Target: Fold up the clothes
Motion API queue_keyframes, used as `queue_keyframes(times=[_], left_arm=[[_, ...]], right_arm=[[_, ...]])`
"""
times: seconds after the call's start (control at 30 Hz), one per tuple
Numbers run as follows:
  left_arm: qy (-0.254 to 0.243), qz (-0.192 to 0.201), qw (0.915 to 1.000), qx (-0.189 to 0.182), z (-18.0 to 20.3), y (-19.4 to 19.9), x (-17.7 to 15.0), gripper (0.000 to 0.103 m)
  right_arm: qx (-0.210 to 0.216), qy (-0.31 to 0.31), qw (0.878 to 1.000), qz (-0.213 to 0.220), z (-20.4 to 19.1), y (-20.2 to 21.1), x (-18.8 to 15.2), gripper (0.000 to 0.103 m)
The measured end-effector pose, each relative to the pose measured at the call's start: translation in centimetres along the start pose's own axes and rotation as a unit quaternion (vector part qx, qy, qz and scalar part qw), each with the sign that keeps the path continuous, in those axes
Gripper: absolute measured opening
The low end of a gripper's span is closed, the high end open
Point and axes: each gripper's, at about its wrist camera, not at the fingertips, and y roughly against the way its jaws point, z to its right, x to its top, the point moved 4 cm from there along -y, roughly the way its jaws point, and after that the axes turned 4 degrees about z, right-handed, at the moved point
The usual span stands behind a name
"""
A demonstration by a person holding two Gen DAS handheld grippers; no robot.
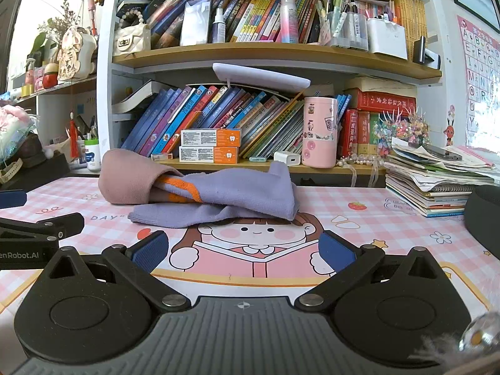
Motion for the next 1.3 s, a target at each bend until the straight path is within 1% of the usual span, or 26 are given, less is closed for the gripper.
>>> queue_keyframes(times=[1.3], left_arm=[[0.000,0.002,1.0000,-0.005,0.05,0.07,0.14,0.103]], right_arm=[[0.001,-0.001,1.000,0.000,0.04,-0.02,0.00,0.103]])
